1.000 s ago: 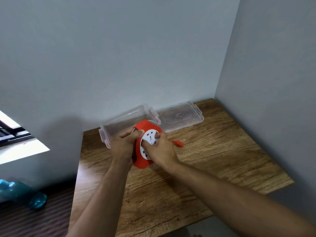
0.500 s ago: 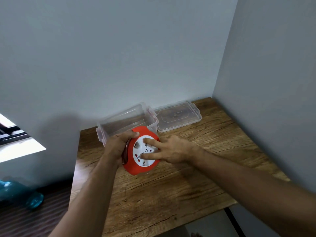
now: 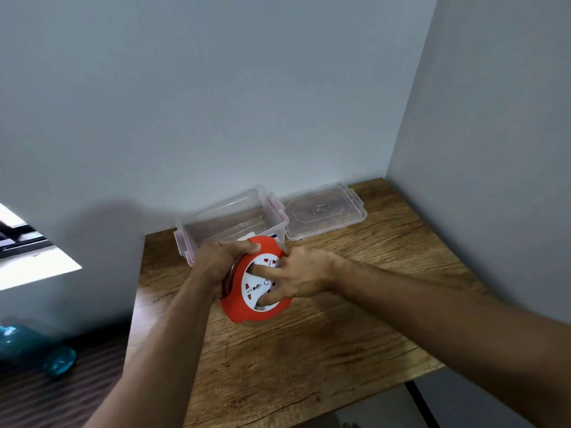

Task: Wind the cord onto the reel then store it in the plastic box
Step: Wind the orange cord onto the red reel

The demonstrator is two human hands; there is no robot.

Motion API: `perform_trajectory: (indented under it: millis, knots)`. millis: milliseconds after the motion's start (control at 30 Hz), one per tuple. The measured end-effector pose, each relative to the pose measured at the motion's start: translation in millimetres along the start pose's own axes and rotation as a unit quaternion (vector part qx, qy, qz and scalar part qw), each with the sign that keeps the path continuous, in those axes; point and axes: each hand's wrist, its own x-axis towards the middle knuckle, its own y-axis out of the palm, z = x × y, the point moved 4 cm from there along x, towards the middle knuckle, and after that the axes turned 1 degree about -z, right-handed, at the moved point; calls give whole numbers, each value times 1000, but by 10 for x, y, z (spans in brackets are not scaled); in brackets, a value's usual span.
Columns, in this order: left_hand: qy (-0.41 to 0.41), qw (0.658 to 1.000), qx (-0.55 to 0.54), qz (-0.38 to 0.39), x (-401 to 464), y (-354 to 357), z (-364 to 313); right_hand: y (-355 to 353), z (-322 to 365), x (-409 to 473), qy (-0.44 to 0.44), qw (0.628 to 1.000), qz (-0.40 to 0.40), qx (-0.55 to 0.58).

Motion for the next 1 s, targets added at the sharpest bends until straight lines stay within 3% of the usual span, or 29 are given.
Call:
perform_trajectory:
  millis: [200, 333, 833, 1000]
  knots:
    - [11, 999, -31, -38, -2, -68, 7, -53, -39, 43, 87, 994, 34, 47]
    - [12, 998, -44, -40, 28, -89, 99, -101, -10, 61, 102, 991, 48, 72]
    - [-11, 966, -256, -40, -34, 64, 590, -102, 21, 49, 157, 949, 107, 251]
    - [-17, 964, -261, -53, -39, 105, 683, -72, 44, 8, 180, 938, 117, 271]
